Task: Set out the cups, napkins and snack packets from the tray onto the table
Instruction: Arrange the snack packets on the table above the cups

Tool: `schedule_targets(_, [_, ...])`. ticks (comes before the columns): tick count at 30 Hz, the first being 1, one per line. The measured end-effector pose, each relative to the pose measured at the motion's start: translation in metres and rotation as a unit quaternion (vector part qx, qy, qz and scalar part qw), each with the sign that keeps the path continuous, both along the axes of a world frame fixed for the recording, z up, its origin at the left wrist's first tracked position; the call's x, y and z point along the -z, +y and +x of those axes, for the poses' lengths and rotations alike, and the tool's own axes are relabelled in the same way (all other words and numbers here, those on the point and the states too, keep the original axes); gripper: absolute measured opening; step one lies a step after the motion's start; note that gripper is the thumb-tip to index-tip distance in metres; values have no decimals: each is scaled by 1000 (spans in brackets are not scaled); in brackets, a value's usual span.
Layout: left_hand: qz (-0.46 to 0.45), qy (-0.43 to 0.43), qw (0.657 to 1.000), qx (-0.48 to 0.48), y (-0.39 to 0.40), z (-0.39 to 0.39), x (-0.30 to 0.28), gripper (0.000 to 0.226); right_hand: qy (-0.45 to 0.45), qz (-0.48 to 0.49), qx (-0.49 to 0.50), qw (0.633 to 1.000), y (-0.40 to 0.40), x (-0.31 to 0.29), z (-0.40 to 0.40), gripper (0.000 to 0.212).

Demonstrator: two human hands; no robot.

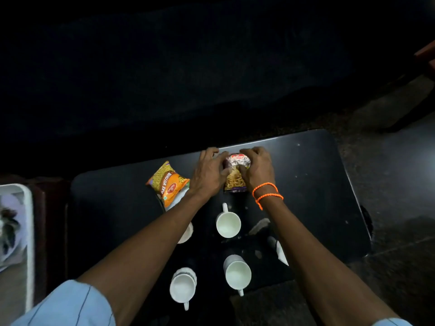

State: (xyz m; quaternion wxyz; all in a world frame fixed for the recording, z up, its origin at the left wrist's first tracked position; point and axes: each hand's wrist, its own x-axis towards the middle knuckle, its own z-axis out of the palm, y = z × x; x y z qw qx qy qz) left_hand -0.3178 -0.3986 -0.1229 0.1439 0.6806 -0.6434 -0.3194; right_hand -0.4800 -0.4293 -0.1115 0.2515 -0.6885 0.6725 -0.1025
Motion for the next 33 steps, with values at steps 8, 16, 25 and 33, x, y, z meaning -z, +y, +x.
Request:
schedule_targets(8, [18, -87, 966, -244, 23, 78, -17, 39, -92, 204, 16, 974, 27, 4, 104, 28])
schedule_targets(16, [240, 150, 811, -512, 56, 140, -2, 59, -144, 172, 24, 974, 38, 1, 151, 34])
schedule_targets(25, [158, 221, 839, -471, 74, 155, 5, 27, -73, 208, -116, 969, 53, 1, 183, 34])
schedule_targets(33, [60, 76, 958, -269, 105, 174, 18, 45, -26, 86, -212, 973, 63, 8, 205, 34])
